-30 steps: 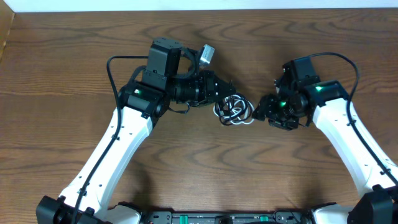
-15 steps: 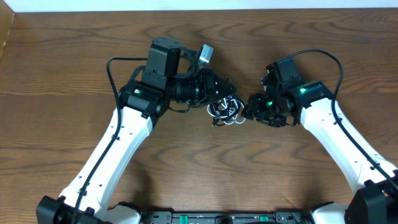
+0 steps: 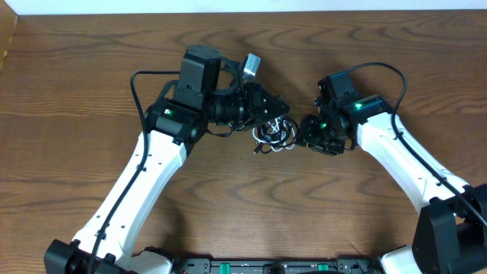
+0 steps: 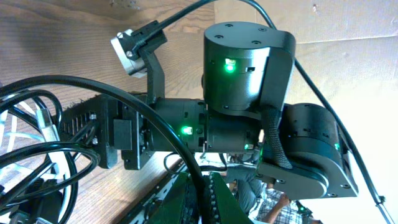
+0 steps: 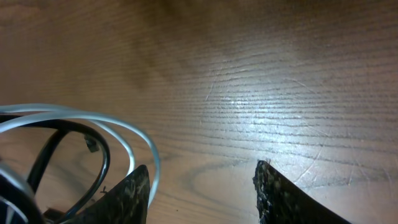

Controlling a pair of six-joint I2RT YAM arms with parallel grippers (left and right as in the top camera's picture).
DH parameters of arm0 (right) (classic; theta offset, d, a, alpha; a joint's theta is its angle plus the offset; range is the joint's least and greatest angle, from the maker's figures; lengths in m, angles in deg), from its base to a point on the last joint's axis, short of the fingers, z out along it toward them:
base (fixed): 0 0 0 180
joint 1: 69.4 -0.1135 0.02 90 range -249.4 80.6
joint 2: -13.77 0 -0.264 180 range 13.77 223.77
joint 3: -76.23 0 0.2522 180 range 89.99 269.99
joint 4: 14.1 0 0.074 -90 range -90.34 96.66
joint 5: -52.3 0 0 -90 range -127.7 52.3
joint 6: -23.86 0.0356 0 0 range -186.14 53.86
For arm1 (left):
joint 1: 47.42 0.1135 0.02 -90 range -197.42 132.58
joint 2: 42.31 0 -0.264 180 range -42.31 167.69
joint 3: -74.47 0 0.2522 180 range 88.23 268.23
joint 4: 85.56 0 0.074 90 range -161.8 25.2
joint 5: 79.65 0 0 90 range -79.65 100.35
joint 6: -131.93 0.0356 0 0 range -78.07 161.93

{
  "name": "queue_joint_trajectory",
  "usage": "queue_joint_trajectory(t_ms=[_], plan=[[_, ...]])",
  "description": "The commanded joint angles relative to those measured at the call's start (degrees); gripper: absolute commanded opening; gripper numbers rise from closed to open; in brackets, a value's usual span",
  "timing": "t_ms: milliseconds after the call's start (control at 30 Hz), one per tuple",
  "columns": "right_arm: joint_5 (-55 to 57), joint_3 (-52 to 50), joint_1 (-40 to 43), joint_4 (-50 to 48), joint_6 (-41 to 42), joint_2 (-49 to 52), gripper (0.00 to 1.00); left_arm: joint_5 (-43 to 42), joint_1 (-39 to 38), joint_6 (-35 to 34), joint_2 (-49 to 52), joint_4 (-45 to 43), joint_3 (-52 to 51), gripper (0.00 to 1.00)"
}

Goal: Untangle cables

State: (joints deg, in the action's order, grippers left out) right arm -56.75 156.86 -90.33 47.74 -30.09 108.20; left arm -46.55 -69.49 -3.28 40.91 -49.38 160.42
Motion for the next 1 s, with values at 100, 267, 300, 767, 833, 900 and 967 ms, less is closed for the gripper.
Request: queue_joint_trajectory(t_ms=[100, 267, 300, 767, 833, 900, 967], plan=[[-0.02, -0.24, -0.55, -1.92, 0.81, 1.9, 0.5, -5.64, 3.21, -1.66, -0.31, -1.14, 0.26, 0.07], [-4.35, -0.24, -0.48, -3.93, 0.76, 1.92, 0.51, -5.7, 4.63, -1.66, -0.31, -1.09, 0.26, 0.07], [-5.38, -0.24, -0.48, -4.63, 0.76, 1.92, 0.52, -5.68, 4.66, -1.66, -0.31, -1.09, 0.26, 0.08], [5.6, -0.24, -0.5, 0.83, 0.52, 2.08, 0.02, -5.66, 8.63, -3.17, -0.31, 0.72, 0.26, 0.07], [5.68, -0.24, -0.48, 1.11, 0.52, 2.08, 0.02, -5.66, 9.4, -3.15, -0.31, 1.14, 0.26, 0.07], [6.67, -0.24, -0.37, 1.44, 0.55, 2.08, 0.02, -5.6, 10.27, -3.1, -0.31, 1.51, 0.26, 0.07], [8.92, -0.24, -0.26, 2.16, 0.57, 2.08, 0.02, -5.09, 11.56, -1.57, -0.28, 2.36, 0.24, 0.07]])
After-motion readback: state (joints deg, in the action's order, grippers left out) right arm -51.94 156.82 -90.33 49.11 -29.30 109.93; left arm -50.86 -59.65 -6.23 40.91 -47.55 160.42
